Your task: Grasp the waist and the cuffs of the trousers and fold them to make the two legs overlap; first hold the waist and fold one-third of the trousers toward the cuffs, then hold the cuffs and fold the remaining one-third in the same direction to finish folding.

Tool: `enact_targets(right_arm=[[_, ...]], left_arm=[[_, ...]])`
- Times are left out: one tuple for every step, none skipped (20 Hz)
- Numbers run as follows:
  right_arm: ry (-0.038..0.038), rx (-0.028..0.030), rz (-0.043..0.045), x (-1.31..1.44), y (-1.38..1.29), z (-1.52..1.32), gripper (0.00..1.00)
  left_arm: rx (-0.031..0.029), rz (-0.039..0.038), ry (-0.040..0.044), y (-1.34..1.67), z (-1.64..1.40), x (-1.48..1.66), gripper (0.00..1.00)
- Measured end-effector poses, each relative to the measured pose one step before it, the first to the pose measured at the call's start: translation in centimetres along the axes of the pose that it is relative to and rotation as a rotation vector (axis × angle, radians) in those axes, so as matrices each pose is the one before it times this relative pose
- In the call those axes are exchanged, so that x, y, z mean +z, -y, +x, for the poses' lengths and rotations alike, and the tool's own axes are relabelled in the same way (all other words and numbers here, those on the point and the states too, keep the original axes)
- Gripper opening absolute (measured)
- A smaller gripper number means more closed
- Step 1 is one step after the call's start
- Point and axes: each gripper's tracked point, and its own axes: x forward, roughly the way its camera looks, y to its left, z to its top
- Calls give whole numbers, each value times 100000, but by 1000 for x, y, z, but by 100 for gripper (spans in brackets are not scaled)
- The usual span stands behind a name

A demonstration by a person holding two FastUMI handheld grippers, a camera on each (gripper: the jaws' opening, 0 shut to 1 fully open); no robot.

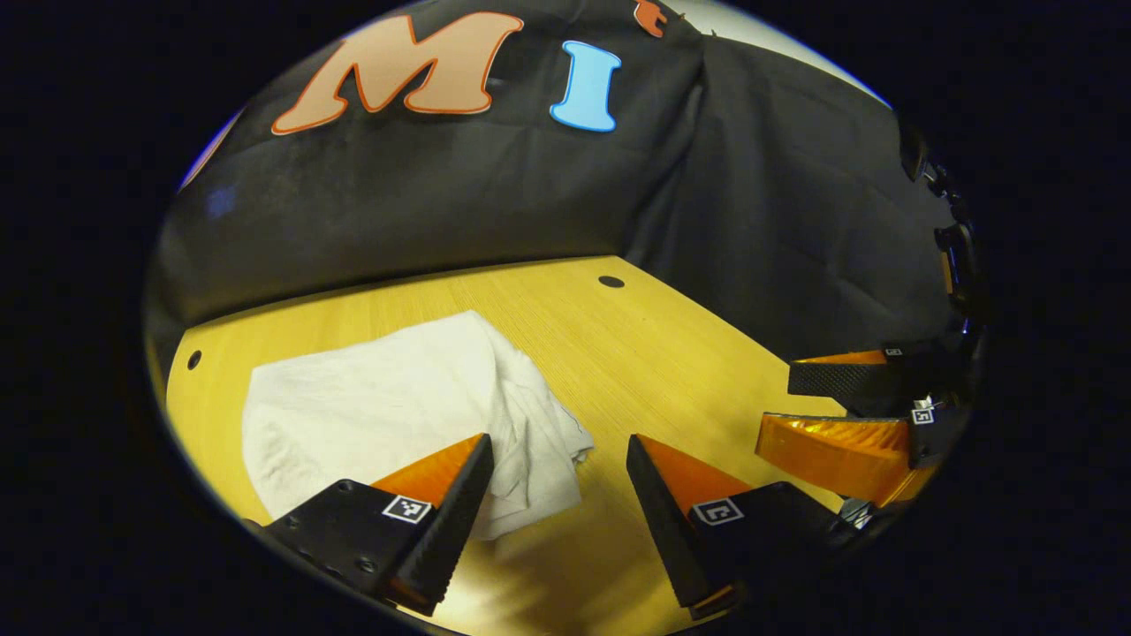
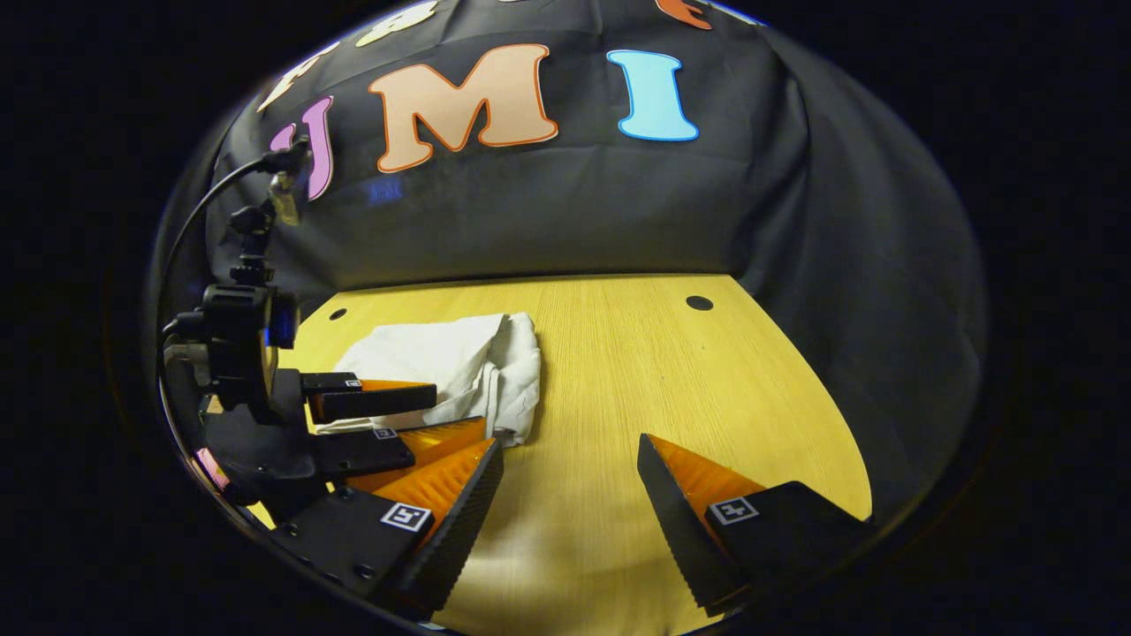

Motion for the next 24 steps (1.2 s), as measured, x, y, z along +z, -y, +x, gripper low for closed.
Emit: enact_targets(right_arm=[[666,506,391,106,-377,-259,98],[671,538,615,224,-550,-305,98],[737,572,648,295,-514,-136,98],[1022,505,363,346,-359,-217,98],[1261,303,-174,307,-369,-111,98],[1341,-37,-569,431,-263,-173,98],[779,-3,-142,188,-179,-249,98],[924,390,408,232,-373,-313,98],[1108,333,603,322,-417,-226,94],[893,327,360,223,-390,-210,94],[858,-82,52,137,-208,-256,98],[991,91,-80,224,-284,-333,94],[645,75,28,59,-278,-210,94],[924,414,185,100,-357,-227,98],[510,417,221,11,-348,-241,98],[159,164,124,-84,-260,-180,94],[-40,138,148,-205,-340,-312,94],[-60,21,236,-142,-261,-228,94],[-162,-184,174,-50,-140,-125,98],[-74,-262,151,-87,-158,-147,94],[-22,-433,131,-44,-131,-115,98],[2,-417,98,-33,-101,-67,98],[94,-468,36,-57,-19,-21,98],[110,-401,143,20,-7,-100,98]], left_arm=[[1028,381,1617,-103,-773,571,92],[1129,-269,1657,-255,-797,730,91],[936,-953,1942,-407,-908,666,91],[1169,-1225,1259,-536,-922,620,91],[1590,-1147,1507,-878,-1040,419,91],[1759,-819,1436,-979,-1162,540,91],[2126,-336,1249,-1034,-1235,381,91],[2450,-213,933,-1277,-1212,424,91],[2490,-634,973,-1229,-1113,420,91],[2458,-710,1078,-1216,-1122,391,91],[2562,-872,1172,-1387,-1078,345,91],[2115,-743,899,-1147,-1030,185,91],[2626,-607,1022,-1254,-842,227,90],[2285,-581,895,-1064,-654,181,91],[1836,-490,70,-816,-521,-83,91],[1601,-459,189,-712,-207,-23,91],[1193,-765,-144,-435,-251,-127,91],[774,-992,-359,-118,-299,-215,91],[618,-954,-566,-160,-208,-299,91],[101,-654,-555,-84,-190,-150,91],[213,172,-374,-118,-158,-127,91],[4,652,-208,-263,-109,-355,91],[-45,445,-815,-253,-152,-265,91],[-239,488,-1371,-107,-295,-542,91]])
